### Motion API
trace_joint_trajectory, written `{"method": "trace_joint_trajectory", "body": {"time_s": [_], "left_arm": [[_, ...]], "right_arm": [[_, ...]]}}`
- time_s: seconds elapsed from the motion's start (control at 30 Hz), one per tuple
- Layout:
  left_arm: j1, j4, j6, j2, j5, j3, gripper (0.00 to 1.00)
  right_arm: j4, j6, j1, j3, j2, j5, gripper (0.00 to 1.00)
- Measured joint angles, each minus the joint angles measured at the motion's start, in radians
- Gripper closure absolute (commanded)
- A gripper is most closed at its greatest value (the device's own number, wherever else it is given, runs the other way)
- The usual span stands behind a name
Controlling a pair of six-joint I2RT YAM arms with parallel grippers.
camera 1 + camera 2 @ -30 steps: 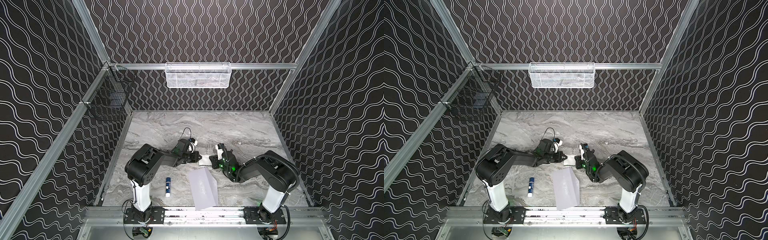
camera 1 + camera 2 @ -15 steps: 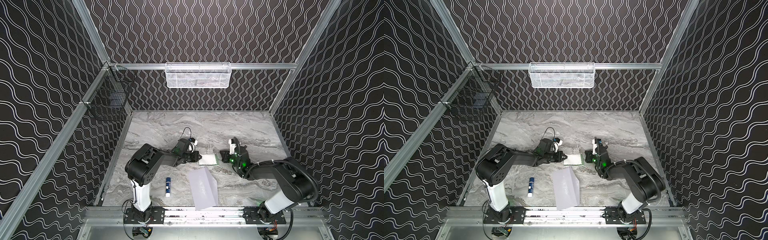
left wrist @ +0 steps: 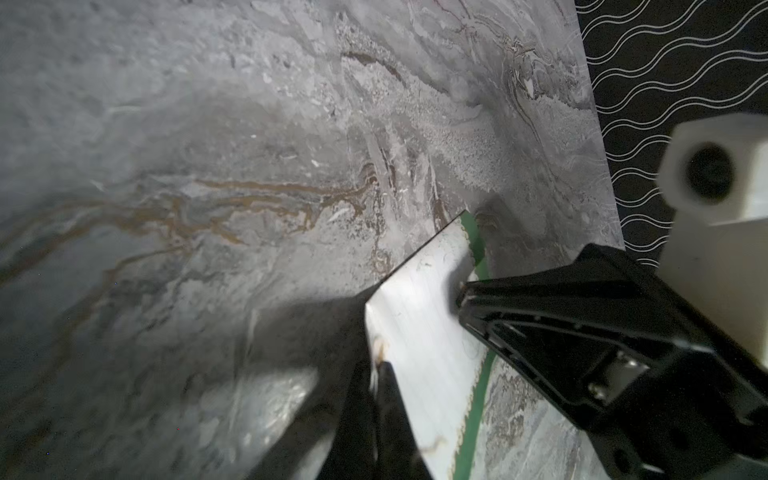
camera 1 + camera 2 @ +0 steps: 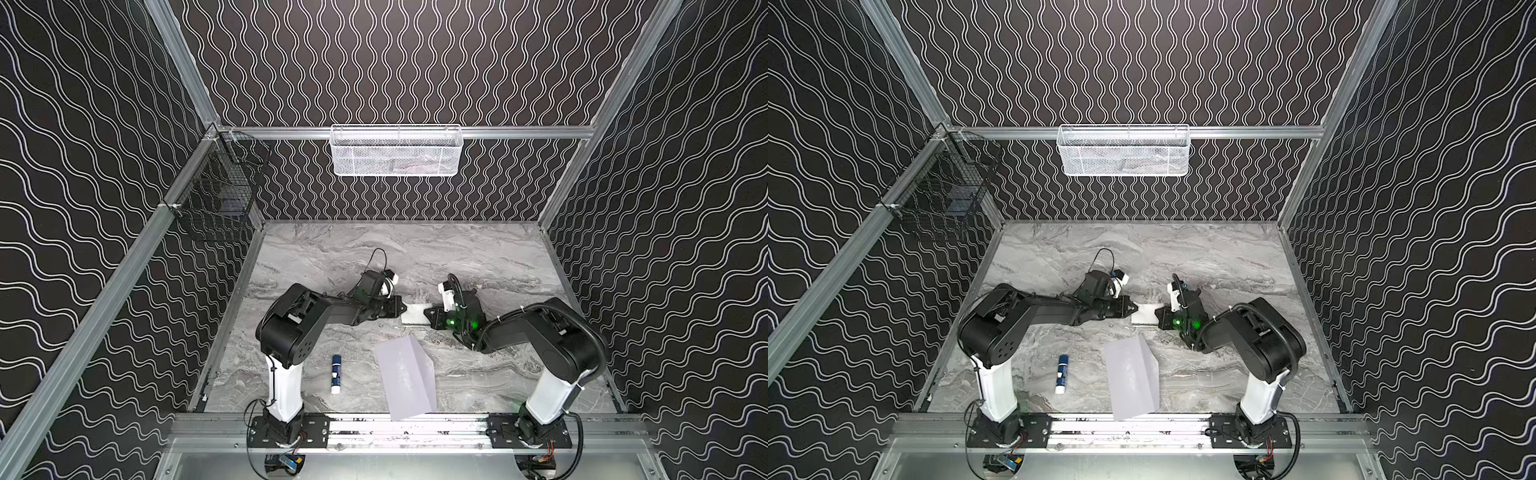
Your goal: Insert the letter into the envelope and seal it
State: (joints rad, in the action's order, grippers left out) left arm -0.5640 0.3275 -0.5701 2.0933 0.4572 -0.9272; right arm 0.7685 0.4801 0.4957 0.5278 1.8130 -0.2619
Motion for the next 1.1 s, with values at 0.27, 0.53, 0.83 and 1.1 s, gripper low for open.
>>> {"method": "trace_joint_trajectory", "body": {"time_s": [0.27, 0.53, 0.83, 1.1], "left_arm": [[0.000, 0.036, 0.000, -0.002, 0.034, 0.024, 0.68], [0.000, 0.040, -0.008, -0.041, 0.068, 0.035, 0.55], [-0.002, 0.060, -0.032, -0.085, 0.105, 0.038, 0.49], [0.001, 0.172, -0.100, -0.020, 0.159, 0.117, 0.59]], "right_arm": [[0.147, 0.066, -0.013, -0.046, 0.043, -0.027, 0.88], [0.119, 0.083, -0.025, -0.036, 0.034, -0.040, 0.88], [0.085, 0.084, -0.032, -0.025, 0.027, -0.050, 0.88], [0.065, 0.080, -0.033, -0.011, 0.029, -0.061, 0.89]]}}
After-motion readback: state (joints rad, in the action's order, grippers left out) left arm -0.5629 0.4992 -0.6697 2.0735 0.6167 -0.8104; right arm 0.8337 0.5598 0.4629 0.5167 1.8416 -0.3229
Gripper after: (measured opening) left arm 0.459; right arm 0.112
